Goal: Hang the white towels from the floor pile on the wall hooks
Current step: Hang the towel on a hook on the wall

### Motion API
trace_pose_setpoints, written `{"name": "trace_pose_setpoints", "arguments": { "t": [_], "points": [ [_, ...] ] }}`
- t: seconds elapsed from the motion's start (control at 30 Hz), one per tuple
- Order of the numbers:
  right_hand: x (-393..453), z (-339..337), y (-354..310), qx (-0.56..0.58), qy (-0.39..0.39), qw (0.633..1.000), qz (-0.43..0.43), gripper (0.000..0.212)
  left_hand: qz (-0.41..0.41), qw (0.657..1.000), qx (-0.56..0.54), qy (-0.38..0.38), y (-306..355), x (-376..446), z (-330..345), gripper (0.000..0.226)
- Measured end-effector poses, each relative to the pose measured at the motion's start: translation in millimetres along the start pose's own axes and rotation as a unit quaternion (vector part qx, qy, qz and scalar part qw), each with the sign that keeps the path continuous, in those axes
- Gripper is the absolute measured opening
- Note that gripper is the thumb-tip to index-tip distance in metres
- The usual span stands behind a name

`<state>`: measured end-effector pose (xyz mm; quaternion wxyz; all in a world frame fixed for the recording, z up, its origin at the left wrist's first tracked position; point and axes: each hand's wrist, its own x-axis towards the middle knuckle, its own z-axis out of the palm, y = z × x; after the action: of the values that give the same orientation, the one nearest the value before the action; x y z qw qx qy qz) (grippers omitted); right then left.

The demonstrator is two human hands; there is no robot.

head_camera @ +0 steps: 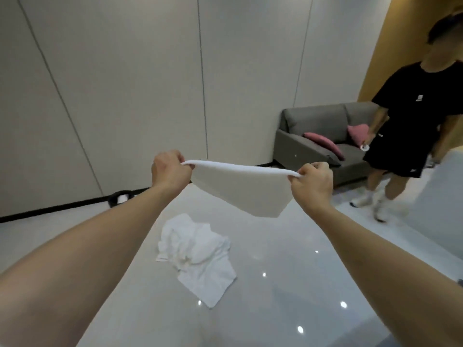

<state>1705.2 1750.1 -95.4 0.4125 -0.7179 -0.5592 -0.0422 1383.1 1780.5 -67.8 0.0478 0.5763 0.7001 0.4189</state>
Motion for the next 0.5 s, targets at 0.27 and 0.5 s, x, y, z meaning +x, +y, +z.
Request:
{"name": "trace_pose_setpoints", "arguments": {
  "t": [0.27, 0.5],
  "points": [
    [-8.5, 103.7, -208.3, 0.078, -0.138, 0.972, -0.174, 0.023, -0.009, 0.992, 0.073, 0.102, -140.0, 69.9, -149.1, 0.015],
    [-45.1, 194.1, -410.3, 0.031, -0.245, 0.933, -0.263, 0.019, -0.066, 0.982, 0.105, 0.144, -276.6, 115.4, -294.4, 0.010]
  ]
}}
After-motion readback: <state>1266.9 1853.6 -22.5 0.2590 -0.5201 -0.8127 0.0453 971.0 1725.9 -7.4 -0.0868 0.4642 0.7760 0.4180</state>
